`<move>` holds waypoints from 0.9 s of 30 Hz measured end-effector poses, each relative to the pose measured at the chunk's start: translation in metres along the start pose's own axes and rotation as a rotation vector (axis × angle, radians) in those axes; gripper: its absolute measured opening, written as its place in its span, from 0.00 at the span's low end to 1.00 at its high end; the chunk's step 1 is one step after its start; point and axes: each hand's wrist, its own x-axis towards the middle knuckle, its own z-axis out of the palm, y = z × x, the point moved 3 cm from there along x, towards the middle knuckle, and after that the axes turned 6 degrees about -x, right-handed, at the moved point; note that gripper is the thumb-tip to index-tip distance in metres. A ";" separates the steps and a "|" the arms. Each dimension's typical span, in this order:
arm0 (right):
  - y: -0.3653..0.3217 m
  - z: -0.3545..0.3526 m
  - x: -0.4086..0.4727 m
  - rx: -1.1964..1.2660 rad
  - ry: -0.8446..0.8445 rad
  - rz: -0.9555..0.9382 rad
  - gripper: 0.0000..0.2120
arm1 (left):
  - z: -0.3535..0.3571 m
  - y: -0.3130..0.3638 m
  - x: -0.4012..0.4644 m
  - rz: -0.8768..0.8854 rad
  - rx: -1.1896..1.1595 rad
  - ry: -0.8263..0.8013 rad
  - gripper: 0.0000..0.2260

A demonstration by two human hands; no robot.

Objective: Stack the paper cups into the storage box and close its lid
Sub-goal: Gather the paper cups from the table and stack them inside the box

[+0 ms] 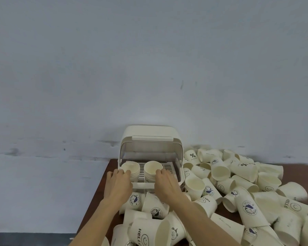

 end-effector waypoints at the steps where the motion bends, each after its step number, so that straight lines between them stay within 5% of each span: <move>1: 0.000 0.002 -0.001 -0.009 0.001 -0.007 0.13 | 0.001 0.001 -0.001 0.001 0.015 -0.017 0.16; 10: 0.005 -0.007 -0.005 0.059 -0.074 -0.016 0.26 | -0.008 0.014 -0.009 -0.021 0.036 -0.113 0.29; 19: 0.094 -0.052 -0.043 0.107 0.034 0.146 0.21 | -0.035 0.097 -0.009 0.104 -0.340 0.014 0.22; 27: 0.174 -0.058 -0.085 0.139 0.012 0.355 0.18 | -0.020 0.178 -0.010 0.264 -0.352 -0.097 0.20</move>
